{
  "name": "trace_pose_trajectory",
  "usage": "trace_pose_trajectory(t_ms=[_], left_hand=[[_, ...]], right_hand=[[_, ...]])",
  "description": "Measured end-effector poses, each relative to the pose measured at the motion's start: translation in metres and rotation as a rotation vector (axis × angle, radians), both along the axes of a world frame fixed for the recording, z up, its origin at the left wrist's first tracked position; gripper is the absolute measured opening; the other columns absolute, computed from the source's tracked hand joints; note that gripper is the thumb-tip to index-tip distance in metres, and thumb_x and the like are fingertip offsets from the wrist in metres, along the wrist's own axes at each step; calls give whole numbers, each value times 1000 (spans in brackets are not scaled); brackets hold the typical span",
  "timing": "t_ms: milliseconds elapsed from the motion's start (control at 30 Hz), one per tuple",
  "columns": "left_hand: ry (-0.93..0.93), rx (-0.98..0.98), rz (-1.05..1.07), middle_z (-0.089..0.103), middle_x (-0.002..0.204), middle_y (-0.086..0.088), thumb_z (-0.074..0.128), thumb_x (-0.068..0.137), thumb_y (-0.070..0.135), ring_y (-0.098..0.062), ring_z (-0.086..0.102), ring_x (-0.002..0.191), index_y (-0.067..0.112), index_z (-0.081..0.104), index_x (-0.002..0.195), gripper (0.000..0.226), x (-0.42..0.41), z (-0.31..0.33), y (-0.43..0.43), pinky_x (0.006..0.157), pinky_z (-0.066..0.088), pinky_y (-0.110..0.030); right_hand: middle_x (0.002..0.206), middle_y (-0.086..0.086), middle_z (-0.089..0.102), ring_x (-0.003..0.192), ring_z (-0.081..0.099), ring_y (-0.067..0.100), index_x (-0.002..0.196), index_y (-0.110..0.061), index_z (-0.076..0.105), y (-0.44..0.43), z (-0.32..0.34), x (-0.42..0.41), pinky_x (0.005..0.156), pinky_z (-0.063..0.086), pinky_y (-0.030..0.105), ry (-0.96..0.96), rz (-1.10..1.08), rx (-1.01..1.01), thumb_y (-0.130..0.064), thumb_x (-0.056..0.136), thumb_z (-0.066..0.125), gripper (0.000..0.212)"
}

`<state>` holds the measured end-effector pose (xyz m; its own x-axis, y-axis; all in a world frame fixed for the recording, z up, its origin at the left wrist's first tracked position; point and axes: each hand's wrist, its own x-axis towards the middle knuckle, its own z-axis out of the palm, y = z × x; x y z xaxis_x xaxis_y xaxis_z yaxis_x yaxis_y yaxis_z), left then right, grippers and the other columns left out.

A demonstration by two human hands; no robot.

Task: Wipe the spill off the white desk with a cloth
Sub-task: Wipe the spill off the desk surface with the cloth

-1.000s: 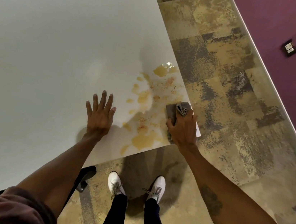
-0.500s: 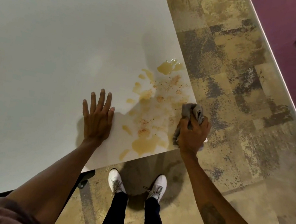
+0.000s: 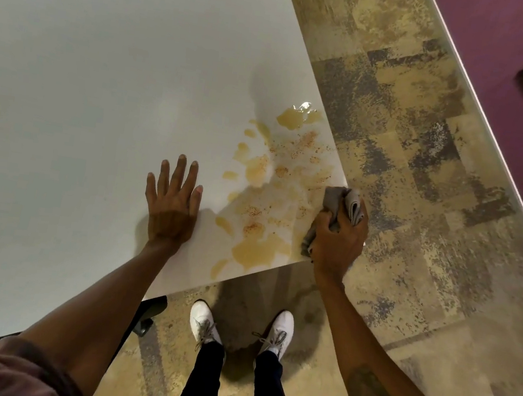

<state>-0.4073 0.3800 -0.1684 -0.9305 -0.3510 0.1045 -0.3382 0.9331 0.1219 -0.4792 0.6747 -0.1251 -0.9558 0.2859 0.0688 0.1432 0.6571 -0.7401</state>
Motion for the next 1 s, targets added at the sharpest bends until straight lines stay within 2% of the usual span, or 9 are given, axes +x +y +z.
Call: trace_pose_trajectory(t_ms=[100, 200, 267, 367, 433, 633, 767, 900, 1000], left_hand=[[-17, -24, 2, 29, 166, -5, 32, 111, 36, -34, 25, 154, 21, 32, 159, 50, 0, 0, 1, 124, 21, -56], [-66, -7, 23, 32, 166, -4, 35, 109, 38, -35, 29, 153, 24, 35, 158, 51, -4, 3, -1, 122, 24, -55], [-99, -4, 20, 35, 164, -3, 37, 107, 40, -35, 34, 150, 26, 39, 156, 51, -7, 7, -5, 117, 29, -56], [-127, 17, 0, 37, 163, -3, 36, 106, 42, -36, 37, 147, 27, 41, 154, 50, -8, 12, -9, 109, 33, -54], [-115, 36, -5, 36, 163, -2, 34, 106, 42, -36, 36, 147, 27, 42, 153, 50, -8, 12, -10, 109, 33, -54], [-68, 32, -24, 31, 166, -2, 32, 108, 42, -33, 30, 152, 24, 41, 155, 51, -5, 6, -10, 118, 26, -54], [-65, -7, -43, 33, 165, -5, 33, 109, 40, -35, 30, 152, 21, 43, 154, 50, -8, 6, -12, 119, 26, -55], [-82, -14, -55, 29, 166, -6, 35, 108, 37, -36, 26, 154, 20, 41, 156, 51, -10, 9, -12, 119, 26, -58], [-91, 1, -54, 27, 167, -6, 34, 108, 37, -36, 21, 155, 20, 39, 156, 51, -11, 12, -12, 120, 24, -60]], right_hand=[[148, 9, 45, 130, 51, 31, 130, -22, 59, -7, -7, 4, 107, 47, 46, -19, -98, 6, -23, 92, 54, 38], [154, 15, 39, 133, 48, 36, 118, -12, 70, -20, -16, -8, 102, 48, 54, -81, -169, 39, -33, 92, 46, 41], [152, 22, 41, 136, 45, 40, 115, -7, 71, -31, -17, -18, 106, 45, 56, -66, -201, 63, -34, 94, 42, 45], [148, 29, 43, 140, 38, 44, 121, -5, 68, -44, -19, -38, 118, 31, 54, -43, -208, 82, -35, 98, 40, 47], [149, 28, 43, 143, 34, 43, 124, -7, 67, -51, -25, -59, 120, 24, 51, -71, -178, 100, -37, 99, 37, 49], [152, 27, 38, 145, 29, 43, 122, -10, 68, -86, -26, -129, 121, 20, 51, -79, -66, 80, -30, 99, 40, 41], [148, 26, 45, 144, 33, 41, 123, -12, 69, -105, -24, -172, 121, 25, 53, -42, 15, 42, -28, 99, 46, 36], [149, 23, 45, 143, 36, 37, 124, -17, 69, -115, -20, -200, 113, 38, 53, -78, 128, 42, -35, 94, 47, 41], [143, 21, 52, 135, 47, 36, 122, -22, 70, -119, -18, -216, 106, 46, 51, -85, 219, 86, -41, 92, 52, 40]])
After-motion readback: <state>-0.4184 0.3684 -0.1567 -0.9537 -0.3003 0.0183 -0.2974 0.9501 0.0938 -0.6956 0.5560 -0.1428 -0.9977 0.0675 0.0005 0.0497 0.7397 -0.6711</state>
